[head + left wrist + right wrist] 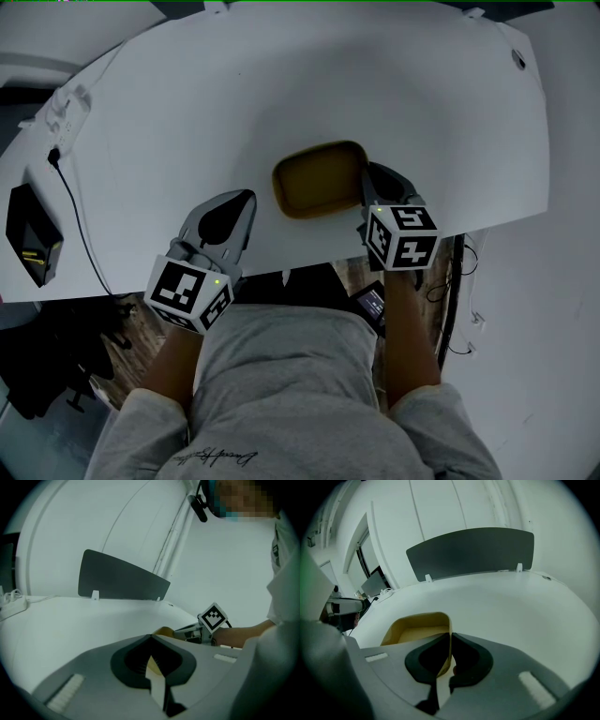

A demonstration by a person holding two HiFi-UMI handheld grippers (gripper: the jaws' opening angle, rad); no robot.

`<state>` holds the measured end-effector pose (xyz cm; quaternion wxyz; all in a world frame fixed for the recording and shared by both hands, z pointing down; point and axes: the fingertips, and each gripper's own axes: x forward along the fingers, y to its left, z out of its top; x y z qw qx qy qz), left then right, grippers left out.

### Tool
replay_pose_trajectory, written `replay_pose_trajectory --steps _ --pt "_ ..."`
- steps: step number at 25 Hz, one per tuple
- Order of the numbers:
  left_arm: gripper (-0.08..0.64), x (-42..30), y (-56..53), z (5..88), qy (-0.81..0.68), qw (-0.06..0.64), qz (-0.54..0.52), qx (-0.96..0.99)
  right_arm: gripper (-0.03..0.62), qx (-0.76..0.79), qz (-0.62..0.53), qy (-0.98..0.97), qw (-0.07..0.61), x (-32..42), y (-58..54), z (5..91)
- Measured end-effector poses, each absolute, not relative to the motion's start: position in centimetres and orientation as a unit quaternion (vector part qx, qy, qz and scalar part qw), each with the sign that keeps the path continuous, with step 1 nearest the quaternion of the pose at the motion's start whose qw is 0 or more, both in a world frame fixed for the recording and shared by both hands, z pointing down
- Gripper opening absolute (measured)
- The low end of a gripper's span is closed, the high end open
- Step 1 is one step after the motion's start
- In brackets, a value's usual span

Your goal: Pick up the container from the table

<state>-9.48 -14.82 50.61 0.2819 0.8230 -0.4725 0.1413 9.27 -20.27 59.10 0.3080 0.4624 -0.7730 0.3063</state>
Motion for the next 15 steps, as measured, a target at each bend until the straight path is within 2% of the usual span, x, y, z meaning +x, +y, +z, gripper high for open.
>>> replay_pose_trajectory --steps 15 --pt "0.001 -9.2 -15.1 48.2 -0.478 0.260 0.130 0.829 0.028 0.471 0.295 -0.783 0.281 10.4 -20.1 55.1"
